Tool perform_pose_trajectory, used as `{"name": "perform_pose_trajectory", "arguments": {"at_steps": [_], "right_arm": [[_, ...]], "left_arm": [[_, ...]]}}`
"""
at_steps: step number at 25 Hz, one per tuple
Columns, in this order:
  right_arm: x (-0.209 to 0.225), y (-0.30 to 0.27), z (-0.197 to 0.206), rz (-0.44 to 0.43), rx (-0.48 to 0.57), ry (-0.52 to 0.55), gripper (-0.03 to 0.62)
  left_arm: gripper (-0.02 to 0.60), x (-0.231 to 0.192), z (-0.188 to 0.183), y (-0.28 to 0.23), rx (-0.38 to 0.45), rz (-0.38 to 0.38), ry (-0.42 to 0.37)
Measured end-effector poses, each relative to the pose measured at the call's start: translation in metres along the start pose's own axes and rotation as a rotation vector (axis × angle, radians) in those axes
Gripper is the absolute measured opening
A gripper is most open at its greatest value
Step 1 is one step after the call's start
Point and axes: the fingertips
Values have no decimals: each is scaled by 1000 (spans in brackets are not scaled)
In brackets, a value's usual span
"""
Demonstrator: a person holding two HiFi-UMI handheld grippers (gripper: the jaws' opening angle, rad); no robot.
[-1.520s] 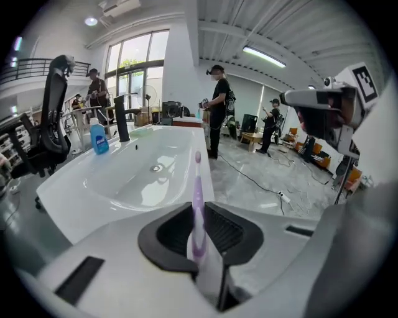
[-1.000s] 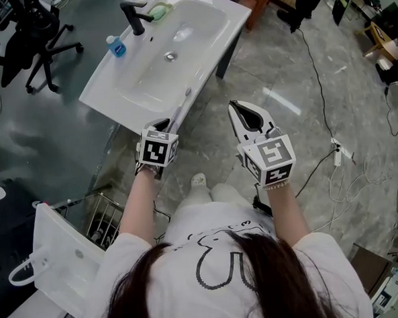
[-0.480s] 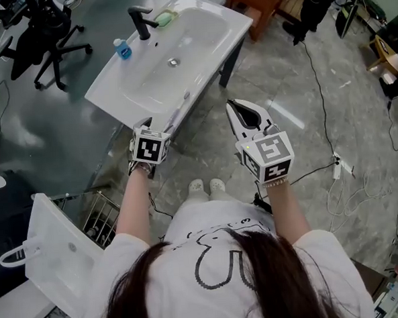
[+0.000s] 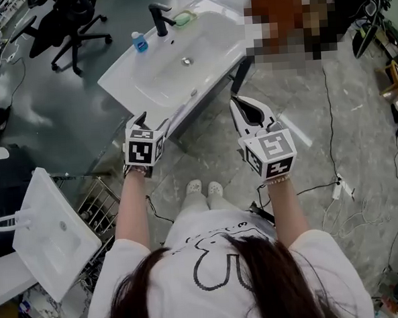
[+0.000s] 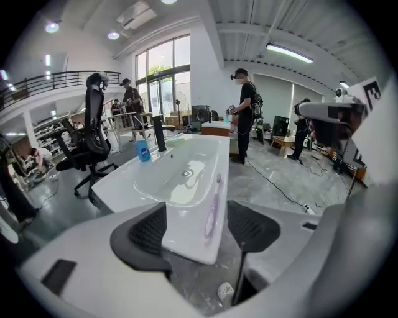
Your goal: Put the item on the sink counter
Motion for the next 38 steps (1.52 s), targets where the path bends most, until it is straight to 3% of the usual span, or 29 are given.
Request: {"name": "perform_pose_trajectory", "arguments": {"at_steps": [9,12,18,21,23,25,30,38], "right_arm": [[-11,11,-9,-89,46,22,31],[-11,15,-9,-94,56,23,31],[-16,20,-21,-91,92,34,31],[-16,20,-30,-79,119,41,31],[-18,20,-37,-72,134,45,31],[-23,22,-44,-68,140,55,31],[-30,24,-74,-46,184,85,31],[-35,35,-113,15,253,173,29]], "left_arm": [[304,-7,-19,59,126,-129,35],[304,-6,-28,78,204,-145,48],[298,-11,-54,119,366,-200,-5],[234,-17,-68,139,440,-241,-34],[75,-24,-74,153,483,-294,-59],[19,-29,-78,165,518,-325,-74],[9,-45,-98,193,620,-334,-72],[9,-64,-123,221,717,-341,-36]]}}
Point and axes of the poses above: the fingertips, and each gripper's own axes: y backward along the fingers, x to its right, z out of its underside, and after that the axes turned 4 degrees about -y, right-handed
